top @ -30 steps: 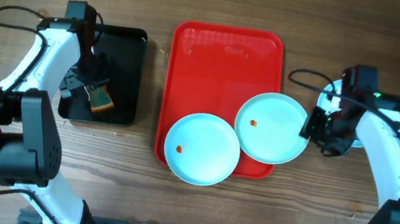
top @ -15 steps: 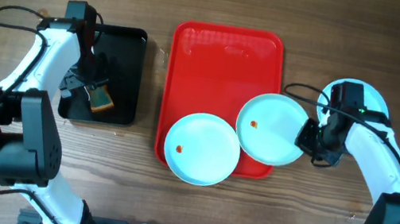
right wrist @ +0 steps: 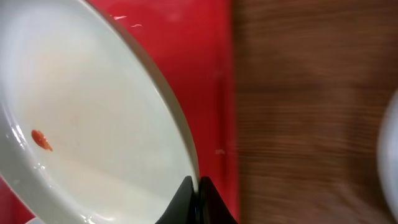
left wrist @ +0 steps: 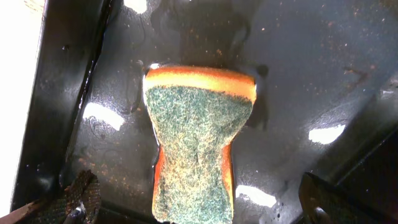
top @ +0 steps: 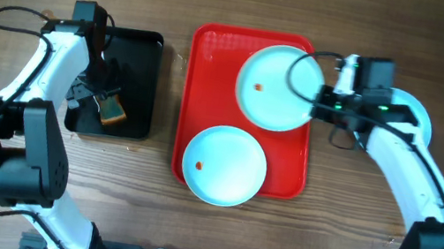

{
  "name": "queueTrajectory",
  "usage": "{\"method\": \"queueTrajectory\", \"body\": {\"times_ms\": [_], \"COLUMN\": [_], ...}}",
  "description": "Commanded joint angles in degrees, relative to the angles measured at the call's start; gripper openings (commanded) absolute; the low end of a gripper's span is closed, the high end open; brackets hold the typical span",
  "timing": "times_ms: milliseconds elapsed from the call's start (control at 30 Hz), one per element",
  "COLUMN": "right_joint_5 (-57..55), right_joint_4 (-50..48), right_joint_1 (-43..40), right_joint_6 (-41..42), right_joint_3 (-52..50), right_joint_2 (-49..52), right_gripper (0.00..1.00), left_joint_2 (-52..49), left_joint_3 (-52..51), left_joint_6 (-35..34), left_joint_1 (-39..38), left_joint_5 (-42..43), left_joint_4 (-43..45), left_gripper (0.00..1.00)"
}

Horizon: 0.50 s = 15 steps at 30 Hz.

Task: Clean dirty plates on tray and stack at the side
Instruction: 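Release the plate and move the right gripper over the right plate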

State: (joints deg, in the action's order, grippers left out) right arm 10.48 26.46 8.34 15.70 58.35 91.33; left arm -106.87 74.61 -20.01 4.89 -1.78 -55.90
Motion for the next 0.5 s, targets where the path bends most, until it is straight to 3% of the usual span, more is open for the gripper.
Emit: {"method": "queueTrajectory", "body": {"times_ms": [0,233,267,333,467], "right_joint_5": [-1.8,-1.5,-1.5,-1.4,-0.5], "right_joint_4": [-4.5,-8.3,-8.3,-7.6,-4.2], "right_joint_1": [3.9,6.2,6.4,6.5,6.5], "right_joint_6": [0.7,1.3,1.3,1.6,10.9], "right_joint_3": [1.2,1.2,1.2,1.2,1.2], "right_joint_2": [4.6,8.7,8.6,8.5,7.4], "right_gripper": [0.04,0.06,0.21,0.39,0.43], "left_joint_2": [0.3,0.3,0.3,0.3,0.3], "left_joint_3": [-0.3,-0.3,-0.3,-0.3,-0.3], "left_joint_6": [0.3,0.3,0.3,0.3,0.3], "left_joint_1": [0.2,0.2,0.2,0.2,0.2], "left_joint_5": [0.3,0.3,0.3,0.3,0.3], "left_joint_4": [0.0,0.0,0.0,0.0,0.0], "left_gripper": [1.0,1.0,1.0,1.0,1.0]}}
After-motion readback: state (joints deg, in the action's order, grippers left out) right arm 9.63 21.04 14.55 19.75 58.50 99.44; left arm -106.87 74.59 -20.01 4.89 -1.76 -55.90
